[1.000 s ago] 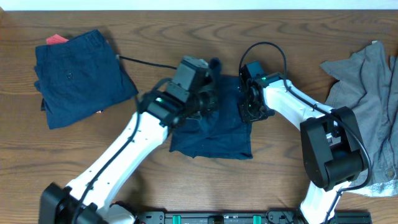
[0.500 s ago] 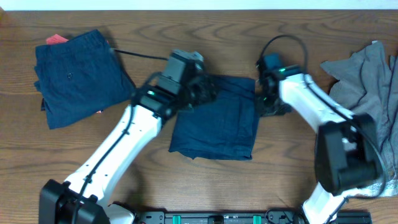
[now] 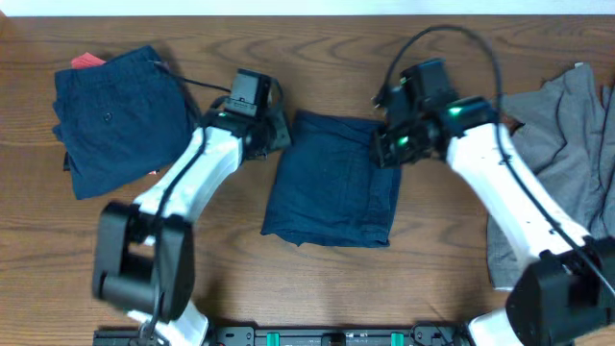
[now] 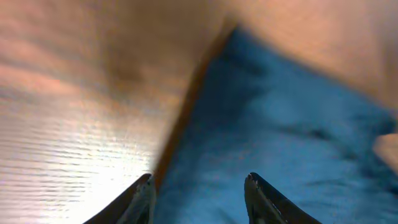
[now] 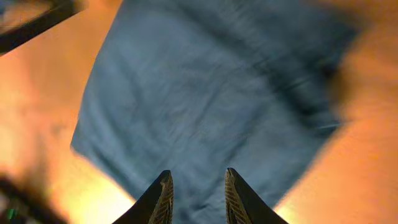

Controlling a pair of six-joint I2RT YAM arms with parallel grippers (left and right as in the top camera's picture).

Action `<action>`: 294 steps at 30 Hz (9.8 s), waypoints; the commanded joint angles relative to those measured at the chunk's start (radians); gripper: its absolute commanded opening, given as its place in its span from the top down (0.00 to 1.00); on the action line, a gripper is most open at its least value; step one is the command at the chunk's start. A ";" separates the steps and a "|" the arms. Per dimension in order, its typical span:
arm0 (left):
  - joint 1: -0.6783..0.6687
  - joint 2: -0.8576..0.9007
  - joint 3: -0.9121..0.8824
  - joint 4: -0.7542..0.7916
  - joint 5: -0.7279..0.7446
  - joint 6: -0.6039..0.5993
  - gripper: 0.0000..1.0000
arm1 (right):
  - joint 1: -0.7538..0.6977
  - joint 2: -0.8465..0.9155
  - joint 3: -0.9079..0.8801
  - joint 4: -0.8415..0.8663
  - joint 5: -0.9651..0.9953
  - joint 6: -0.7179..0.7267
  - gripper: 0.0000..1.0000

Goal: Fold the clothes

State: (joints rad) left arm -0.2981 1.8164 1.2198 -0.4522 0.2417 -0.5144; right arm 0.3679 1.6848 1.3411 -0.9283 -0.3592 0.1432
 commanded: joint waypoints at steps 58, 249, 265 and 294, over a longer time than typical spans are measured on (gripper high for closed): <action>-0.035 0.203 0.007 -0.025 0.393 0.298 0.45 | 0.000 0.003 -0.374 0.579 0.351 0.028 0.43; 0.203 -1.420 -0.301 -0.493 -0.209 0.235 0.02 | -0.267 -1.680 -1.336 0.855 0.348 -0.174 0.01; 0.203 -1.423 -0.302 -0.492 -0.209 0.235 0.02 | -0.267 -1.680 -1.336 0.855 0.348 -0.174 0.01; 0.316 -1.815 -1.137 0.311 -0.313 0.327 0.02 | -0.267 -1.680 -1.336 0.855 0.348 -0.174 0.01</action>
State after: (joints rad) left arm 0.0132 0.0101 0.1528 -0.2207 -0.0601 -0.2199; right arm 0.0818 0.0116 0.0067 -0.0696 -0.0074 -0.0132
